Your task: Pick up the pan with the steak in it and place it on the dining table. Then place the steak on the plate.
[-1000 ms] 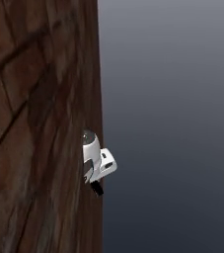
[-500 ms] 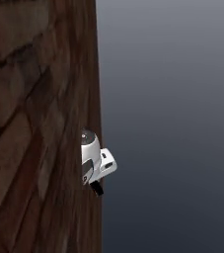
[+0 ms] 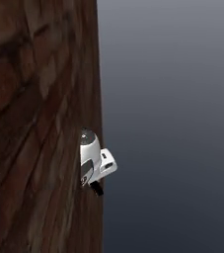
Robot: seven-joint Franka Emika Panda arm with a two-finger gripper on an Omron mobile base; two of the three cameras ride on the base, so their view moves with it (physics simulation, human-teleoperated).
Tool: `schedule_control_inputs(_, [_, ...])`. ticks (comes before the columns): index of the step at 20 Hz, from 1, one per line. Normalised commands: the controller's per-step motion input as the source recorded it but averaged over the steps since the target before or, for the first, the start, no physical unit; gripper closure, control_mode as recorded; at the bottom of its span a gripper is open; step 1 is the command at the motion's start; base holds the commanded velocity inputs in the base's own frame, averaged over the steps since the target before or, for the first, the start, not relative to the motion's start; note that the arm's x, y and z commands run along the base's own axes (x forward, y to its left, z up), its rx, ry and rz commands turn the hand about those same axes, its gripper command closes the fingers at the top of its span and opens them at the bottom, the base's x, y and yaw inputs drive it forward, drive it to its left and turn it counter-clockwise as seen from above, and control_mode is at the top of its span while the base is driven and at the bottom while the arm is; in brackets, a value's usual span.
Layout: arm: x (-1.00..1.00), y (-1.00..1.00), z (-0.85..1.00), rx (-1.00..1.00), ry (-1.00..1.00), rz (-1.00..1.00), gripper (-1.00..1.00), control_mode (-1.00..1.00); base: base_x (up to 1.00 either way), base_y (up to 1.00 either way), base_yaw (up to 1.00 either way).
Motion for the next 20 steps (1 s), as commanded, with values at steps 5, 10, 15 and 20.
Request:
schedule_control_inputs(5, [0.0, 0.0, 0.0, 0.0, 0.0, 0.0, 1.0, 1.0, 0.44, 0.0, 0.34])
schedule_control_inputs(10, [0.0, 0.0, 0.0, 0.0, 0.0, 0.0, 1.0, 1.0, 0.12, 0.0, 0.42])
schedule_control_inputs(15, [0.0, 0.0, 0.0, 0.0, 0.0, 0.0, 1.0, 1.0, 0.0, 0.0, 0.48])
schedule_control_inputs(20, [0.0, 0.0, 0.0, 0.0, 0.0, 0.0, 1.0, 1.0, 0.0, 0.0, 0.5])
